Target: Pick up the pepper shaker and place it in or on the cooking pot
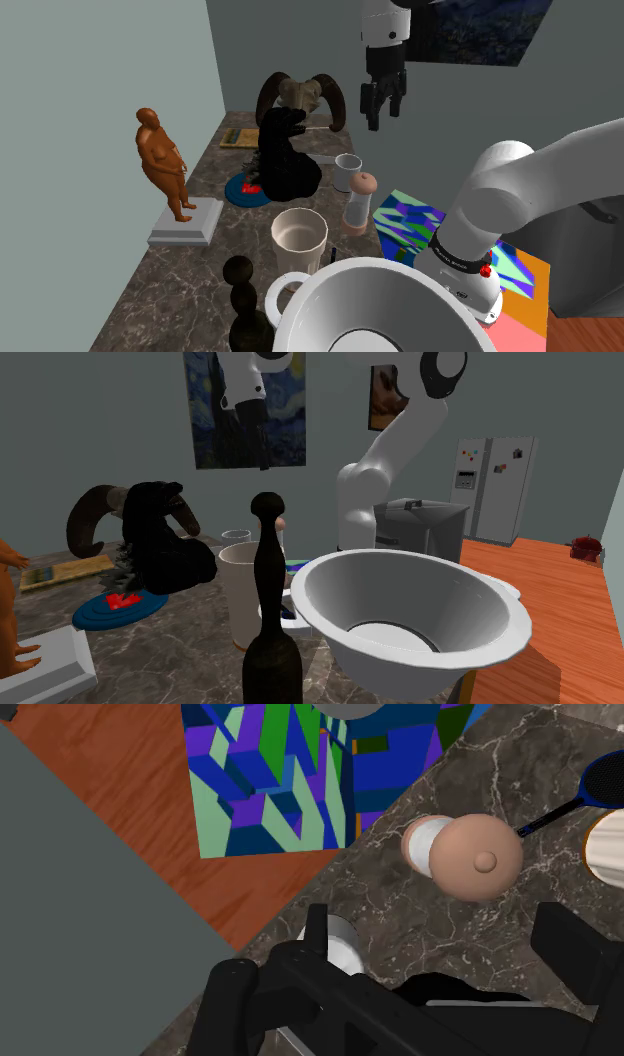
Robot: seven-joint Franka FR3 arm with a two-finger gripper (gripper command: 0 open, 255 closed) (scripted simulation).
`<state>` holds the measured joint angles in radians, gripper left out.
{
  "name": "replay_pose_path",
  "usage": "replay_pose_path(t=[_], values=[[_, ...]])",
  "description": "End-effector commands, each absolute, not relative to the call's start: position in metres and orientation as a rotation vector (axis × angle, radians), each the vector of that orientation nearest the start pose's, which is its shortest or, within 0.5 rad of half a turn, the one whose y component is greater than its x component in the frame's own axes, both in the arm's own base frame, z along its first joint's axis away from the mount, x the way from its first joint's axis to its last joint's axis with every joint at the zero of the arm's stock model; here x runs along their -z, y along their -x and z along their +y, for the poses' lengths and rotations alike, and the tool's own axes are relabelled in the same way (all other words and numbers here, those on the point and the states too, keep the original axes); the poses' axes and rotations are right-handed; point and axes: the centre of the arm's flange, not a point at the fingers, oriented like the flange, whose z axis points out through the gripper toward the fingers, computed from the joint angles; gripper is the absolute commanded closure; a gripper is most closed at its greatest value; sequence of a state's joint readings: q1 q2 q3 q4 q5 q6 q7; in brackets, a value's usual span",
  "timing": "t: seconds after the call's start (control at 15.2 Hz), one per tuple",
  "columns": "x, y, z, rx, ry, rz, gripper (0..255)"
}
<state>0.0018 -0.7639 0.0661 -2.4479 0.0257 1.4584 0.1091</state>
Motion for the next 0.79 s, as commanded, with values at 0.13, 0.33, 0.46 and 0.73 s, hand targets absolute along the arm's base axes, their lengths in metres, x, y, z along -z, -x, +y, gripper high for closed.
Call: replay_pose_path(t=[0.13,0.33,0.46,0.73], values=[[-0.512,-0.278,0.033,-0.279,3.130,0.124,0],[-0.480,-0.256,0.045,-0.167,3.086,0.156,0],[-0.458,-0.244,0.053,-0.094,3.054,0.177,0],[-0.428,-0.231,0.065,-0.013,3.017,0.199,0]])
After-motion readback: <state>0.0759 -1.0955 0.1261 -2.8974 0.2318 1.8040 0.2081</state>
